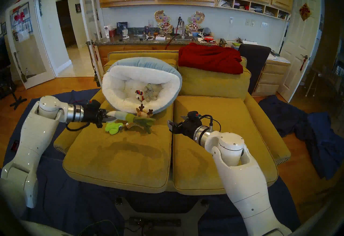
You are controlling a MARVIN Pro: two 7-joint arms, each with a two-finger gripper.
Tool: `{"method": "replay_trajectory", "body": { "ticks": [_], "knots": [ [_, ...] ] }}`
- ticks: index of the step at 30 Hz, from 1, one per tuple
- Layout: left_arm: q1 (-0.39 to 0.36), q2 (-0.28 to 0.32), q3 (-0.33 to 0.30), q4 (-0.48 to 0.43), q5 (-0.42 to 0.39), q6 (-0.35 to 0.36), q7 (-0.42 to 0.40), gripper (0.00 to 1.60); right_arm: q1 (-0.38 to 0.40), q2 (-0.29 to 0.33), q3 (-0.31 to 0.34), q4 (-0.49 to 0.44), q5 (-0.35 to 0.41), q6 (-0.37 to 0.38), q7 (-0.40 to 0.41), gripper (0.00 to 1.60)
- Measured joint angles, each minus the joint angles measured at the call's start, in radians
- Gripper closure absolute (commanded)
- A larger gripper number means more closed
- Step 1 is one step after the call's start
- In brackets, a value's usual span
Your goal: Put toys into dog bed
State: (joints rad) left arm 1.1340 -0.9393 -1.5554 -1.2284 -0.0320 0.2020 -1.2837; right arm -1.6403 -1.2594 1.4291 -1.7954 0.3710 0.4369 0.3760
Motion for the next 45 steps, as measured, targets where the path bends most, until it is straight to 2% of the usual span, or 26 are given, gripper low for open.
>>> {"method": "replay_trajectory", "body": {
  "ticks": [7,13,33,45],
  "knots": [
    [-0.047,-0.007,-0.015,-0.014,-0.013,0.111,0.004,1.6,0.0,-0.001,0.001,0.0,-0.002,0.0,0.001,0.0],
    [-0.088,-0.035,-0.014,0.014,0.006,0.171,0.084,1.6,0.0,-0.002,0.002,0.0,-0.003,0.0,0.003,0.0],
    [-0.215,-0.134,-0.008,0.136,0.112,0.256,0.323,1.6,0.0,-0.006,0.005,0.004,-0.006,0.0,0.008,0.0],
    [-0.28,-0.188,-0.001,0.251,0.159,0.283,0.417,1.6,0.0,-0.009,0.006,0.008,-0.007,0.0,0.011,0.0]
  ]
}}
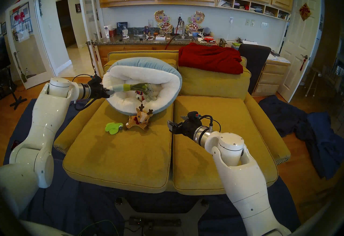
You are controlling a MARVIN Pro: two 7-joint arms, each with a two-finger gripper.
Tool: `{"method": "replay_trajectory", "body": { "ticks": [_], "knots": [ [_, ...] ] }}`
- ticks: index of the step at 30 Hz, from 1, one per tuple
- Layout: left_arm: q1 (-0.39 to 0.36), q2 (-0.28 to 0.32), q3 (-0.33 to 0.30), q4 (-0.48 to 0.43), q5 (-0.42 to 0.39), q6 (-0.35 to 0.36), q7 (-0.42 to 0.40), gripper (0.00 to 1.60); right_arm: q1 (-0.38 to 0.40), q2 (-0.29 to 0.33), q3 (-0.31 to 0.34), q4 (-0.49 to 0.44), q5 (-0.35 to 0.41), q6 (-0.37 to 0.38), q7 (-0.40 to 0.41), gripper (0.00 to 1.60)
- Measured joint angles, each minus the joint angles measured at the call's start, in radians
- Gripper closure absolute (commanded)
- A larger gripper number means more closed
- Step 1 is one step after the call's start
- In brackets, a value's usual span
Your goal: Put toys into dog bed
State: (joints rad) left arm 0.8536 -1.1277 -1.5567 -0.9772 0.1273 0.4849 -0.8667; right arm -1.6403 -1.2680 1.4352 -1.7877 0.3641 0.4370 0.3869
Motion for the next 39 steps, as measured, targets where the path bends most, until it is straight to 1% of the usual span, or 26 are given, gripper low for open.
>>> {"method": "replay_trajectory", "body": {
  "ticks": [11,25,34,39],
  "knots": [
    [-0.059,-0.038,0.001,0.115,0.039,0.001,0.07,1.6,0.0,-0.002,0.001,0.005,-0.001,0.0,0.003,0.0],
    [-0.125,-0.071,-0.004,0.18,0.048,0.001,0.127,1.6,0.0,-0.005,0.002,0.011,-0.002,0.0,0.008,0.0],
    [-0.172,-0.1,-0.002,0.269,0.049,0.001,0.172,1.6,0.0,-0.007,0.004,0.015,-0.003,0.0,0.01,0.0],
    [-0.199,-0.119,0.001,0.333,0.053,0.002,0.203,1.6,0.0,-0.008,0.004,0.017,-0.003,0.0,0.012,0.0]
  ]
}}
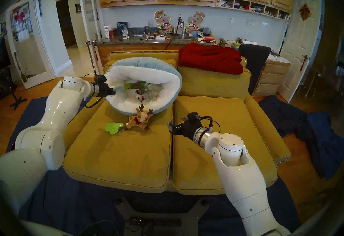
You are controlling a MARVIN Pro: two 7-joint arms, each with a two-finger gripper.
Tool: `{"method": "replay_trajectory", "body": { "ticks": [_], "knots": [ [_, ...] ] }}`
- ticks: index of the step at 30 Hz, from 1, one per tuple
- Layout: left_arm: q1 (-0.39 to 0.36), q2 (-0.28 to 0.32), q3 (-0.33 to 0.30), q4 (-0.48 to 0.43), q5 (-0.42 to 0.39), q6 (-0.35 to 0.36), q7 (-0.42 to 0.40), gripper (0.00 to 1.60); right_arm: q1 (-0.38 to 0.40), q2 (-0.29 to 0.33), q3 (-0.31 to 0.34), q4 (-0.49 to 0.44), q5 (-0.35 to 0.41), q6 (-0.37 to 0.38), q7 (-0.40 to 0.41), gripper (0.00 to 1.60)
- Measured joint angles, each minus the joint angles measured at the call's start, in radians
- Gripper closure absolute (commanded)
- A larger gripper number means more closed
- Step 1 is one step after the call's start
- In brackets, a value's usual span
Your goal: Put toys into dog bed
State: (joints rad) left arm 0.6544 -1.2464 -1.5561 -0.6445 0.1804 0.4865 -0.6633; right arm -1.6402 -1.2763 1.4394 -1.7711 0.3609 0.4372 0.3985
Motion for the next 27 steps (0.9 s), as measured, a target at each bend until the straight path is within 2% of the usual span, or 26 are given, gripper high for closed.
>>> {"method": "replay_trajectory", "body": {
  "ticks": [12,27],
  "knots": [
    [-0.059,-0.037,0.003,0.1,0.013,0.001,0.06,1.6,0.0,-0.003,0.001,0.004,-0.001,0.0,0.003,0.0],
    [-0.114,-0.076,0.004,0.176,0.023,0.001,0.119,1.6,0.0,-0.005,0.003,0.008,-0.003,0.0,0.007,0.0]
  ]
}}
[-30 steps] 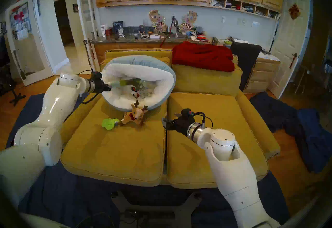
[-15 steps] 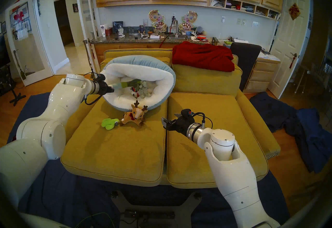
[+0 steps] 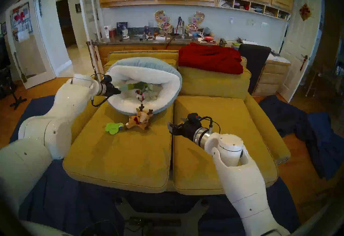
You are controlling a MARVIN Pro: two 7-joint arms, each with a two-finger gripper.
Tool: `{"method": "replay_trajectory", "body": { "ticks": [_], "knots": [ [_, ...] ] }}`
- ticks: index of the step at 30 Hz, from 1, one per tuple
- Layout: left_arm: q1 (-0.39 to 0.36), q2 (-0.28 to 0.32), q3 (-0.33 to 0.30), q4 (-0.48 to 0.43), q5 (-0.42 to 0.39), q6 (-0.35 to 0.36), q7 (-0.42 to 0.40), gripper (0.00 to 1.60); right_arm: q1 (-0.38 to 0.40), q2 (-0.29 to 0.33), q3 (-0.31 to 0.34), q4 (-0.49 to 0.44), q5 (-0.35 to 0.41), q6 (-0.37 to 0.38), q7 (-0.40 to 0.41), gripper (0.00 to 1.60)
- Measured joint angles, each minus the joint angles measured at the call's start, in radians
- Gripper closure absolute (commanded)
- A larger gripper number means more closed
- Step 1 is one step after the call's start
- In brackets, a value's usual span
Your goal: Put toys into dog bed
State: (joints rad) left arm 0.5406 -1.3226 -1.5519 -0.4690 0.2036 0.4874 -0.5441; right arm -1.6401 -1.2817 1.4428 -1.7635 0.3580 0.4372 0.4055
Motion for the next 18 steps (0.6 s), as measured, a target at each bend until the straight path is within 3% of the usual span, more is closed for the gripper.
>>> {"method": "replay_trajectory", "body": {
  "ticks": [4,5,6,7,8,9,18],
  "knots": [
    [-0.012,-0.013,0.002,0.021,0.002,-0.001,0.014,1.6,0.0,-0.001,0.001,0.0,-0.001,0.0,0.001,0.0],
    [-0.015,-0.016,0.003,0.026,0.002,-0.001,0.018,1.24,0.0,-0.001,0.001,0.0,-0.001,0.0,0.001,0.0],
    [-0.018,-0.02,0.003,0.032,0.003,-0.001,0.022,0.98,0.0,-0.001,0.001,0.0,-0.001,0.0,0.002,0.0],
    [-0.02,-0.022,0.003,0.036,0.003,-0.001,0.024,0.98,0.0,-0.001,0.001,0.0,-0.001,0.0,0.002,0.0],
    [-0.023,-0.025,0.004,0.041,0.003,-0.001,0.027,0.12,0.0,-0.001,0.001,0.0,-0.001,0.0,0.002,0.0],
    [-0.026,-0.027,0.004,0.046,0.004,-0.002,0.03,0.0,0.0,-0.002,0.002,0.0,-0.002,0.0,0.003,0.0],
    [-0.052,-0.039,0.004,0.08,0.004,-0.005,0.047,0.0,0.0,-0.003,0.003,0.001,-0.004,0.0,0.005,0.0]
  ]
}}
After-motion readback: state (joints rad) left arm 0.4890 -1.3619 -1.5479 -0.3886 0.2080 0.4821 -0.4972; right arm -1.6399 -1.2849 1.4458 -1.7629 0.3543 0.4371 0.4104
